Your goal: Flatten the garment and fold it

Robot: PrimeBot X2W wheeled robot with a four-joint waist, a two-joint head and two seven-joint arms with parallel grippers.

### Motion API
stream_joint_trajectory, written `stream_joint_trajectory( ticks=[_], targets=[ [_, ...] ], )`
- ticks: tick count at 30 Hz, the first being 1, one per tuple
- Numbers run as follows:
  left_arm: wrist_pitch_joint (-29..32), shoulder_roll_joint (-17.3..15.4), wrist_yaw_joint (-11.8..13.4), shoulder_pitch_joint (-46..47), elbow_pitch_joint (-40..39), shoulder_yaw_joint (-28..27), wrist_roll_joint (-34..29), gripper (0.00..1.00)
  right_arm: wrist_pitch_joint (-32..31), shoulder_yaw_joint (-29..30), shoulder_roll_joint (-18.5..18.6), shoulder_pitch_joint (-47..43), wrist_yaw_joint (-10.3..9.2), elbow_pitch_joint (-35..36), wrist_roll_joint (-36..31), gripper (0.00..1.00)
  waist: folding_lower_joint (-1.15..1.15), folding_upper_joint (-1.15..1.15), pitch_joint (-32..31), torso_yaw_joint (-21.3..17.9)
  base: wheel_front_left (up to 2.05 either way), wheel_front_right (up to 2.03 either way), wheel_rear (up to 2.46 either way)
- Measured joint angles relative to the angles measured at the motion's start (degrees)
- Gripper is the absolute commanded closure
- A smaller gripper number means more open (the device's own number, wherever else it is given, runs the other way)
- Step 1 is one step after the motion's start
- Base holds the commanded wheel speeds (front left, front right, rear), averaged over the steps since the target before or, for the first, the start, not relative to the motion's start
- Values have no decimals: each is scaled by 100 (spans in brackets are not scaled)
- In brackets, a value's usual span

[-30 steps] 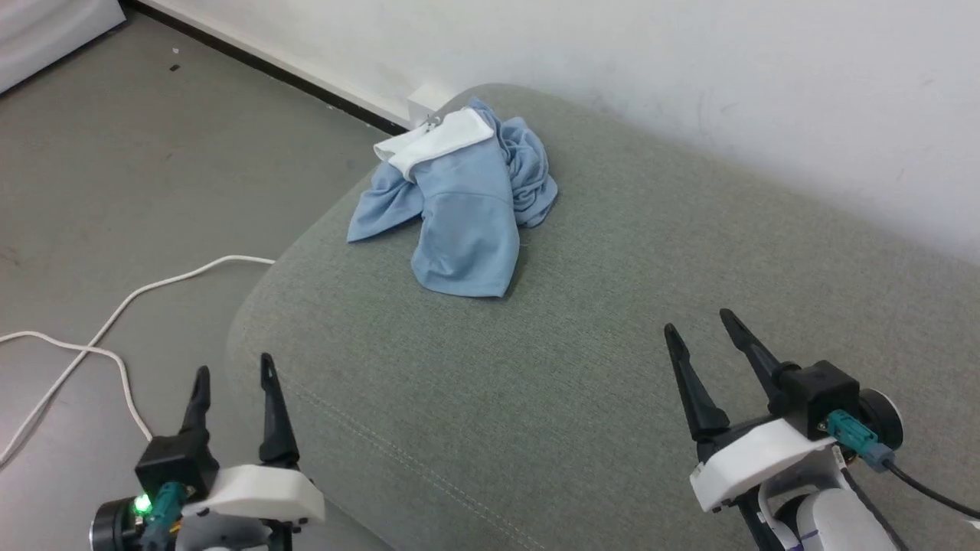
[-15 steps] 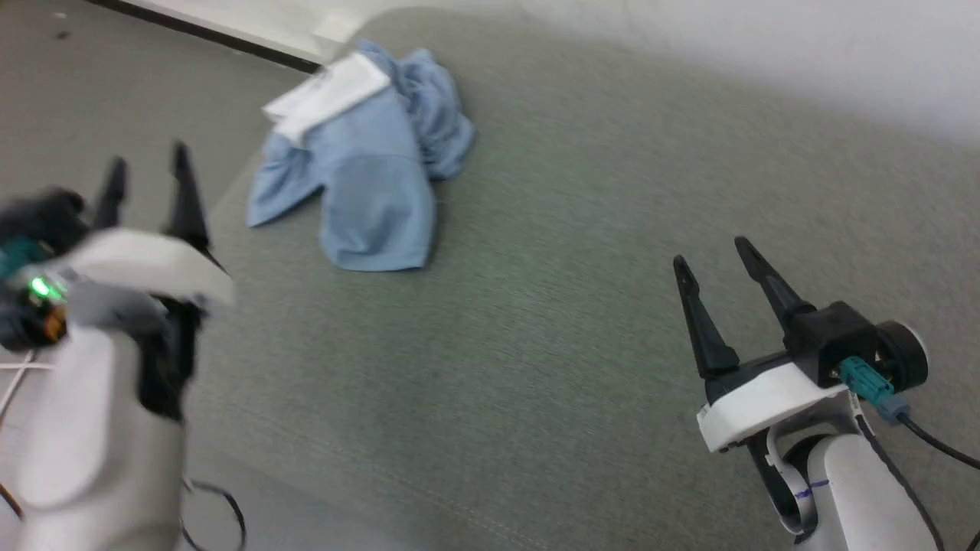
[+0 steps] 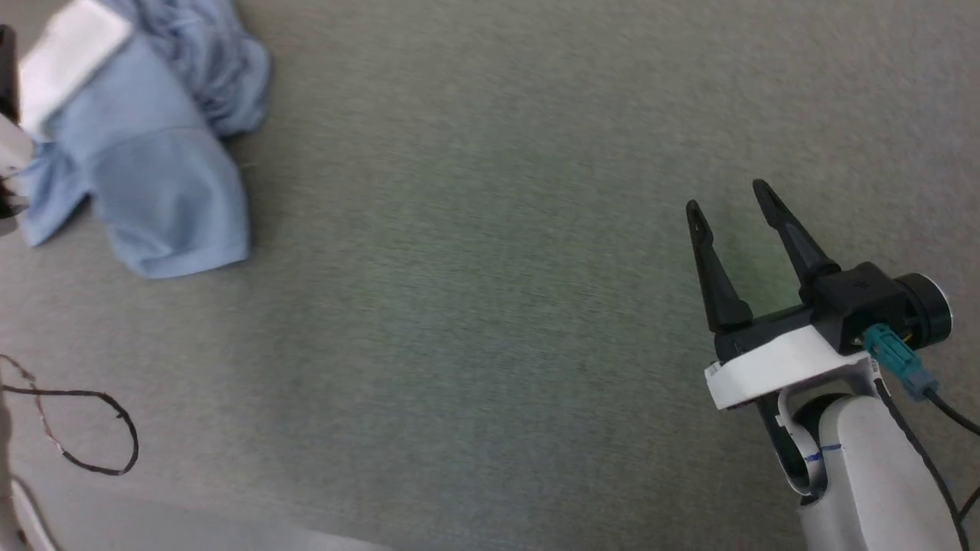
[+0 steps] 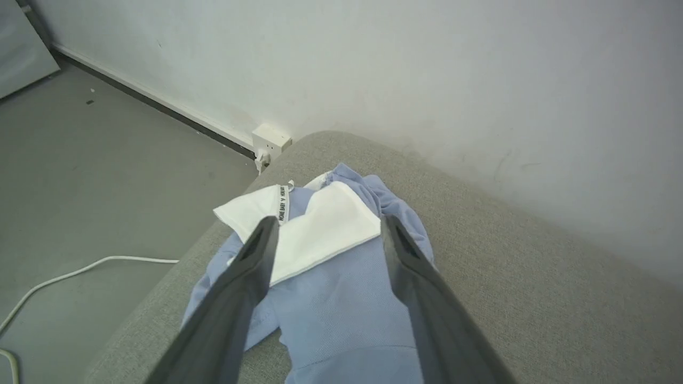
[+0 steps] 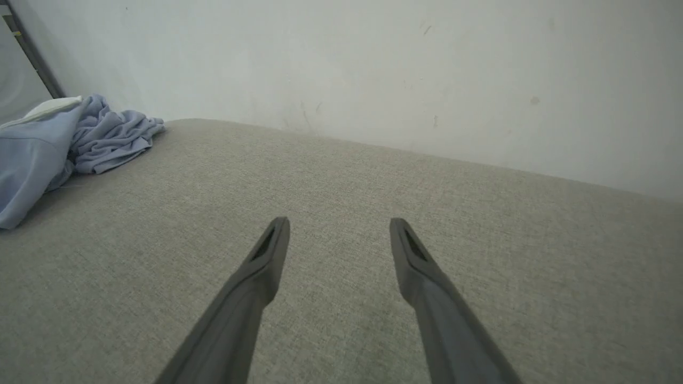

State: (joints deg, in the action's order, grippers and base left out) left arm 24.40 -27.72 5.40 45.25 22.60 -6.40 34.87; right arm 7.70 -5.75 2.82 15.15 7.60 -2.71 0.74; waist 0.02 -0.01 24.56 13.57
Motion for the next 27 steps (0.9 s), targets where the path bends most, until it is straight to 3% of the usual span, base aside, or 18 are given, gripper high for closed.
stream_joint_trajectory(
  ticks=[16,17,19,20,27],
  targets=[
    [2089,-470,866,-193,-165,-91,248,0,267,-88,-27,286,2,-92,183,0,-3,0,1046,-1126,0,0,0],
    [2184,-527,886,-207,-209,-99,250,9,281,-86,-32,303,2,-108,187,0,-3,0,1062,-1168,0,0,0],
    [2132,-605,900,-306,-324,-113,230,78,300,-79,-33,310,2,-149,189,0,-2,0,1049,-1222,0,0,0],
    [1924,-619,940,-363,-356,-127,149,100,301,-77,-34,312,2,-177,189,0,-2,0,1022,-1236,0,0,0],
    [-281,-867,798,-470,-208,-145,-651,100,353,-68,-7,246,1,-535,316,0,-2,0,599,-1291,0,0,0]
  ],
)
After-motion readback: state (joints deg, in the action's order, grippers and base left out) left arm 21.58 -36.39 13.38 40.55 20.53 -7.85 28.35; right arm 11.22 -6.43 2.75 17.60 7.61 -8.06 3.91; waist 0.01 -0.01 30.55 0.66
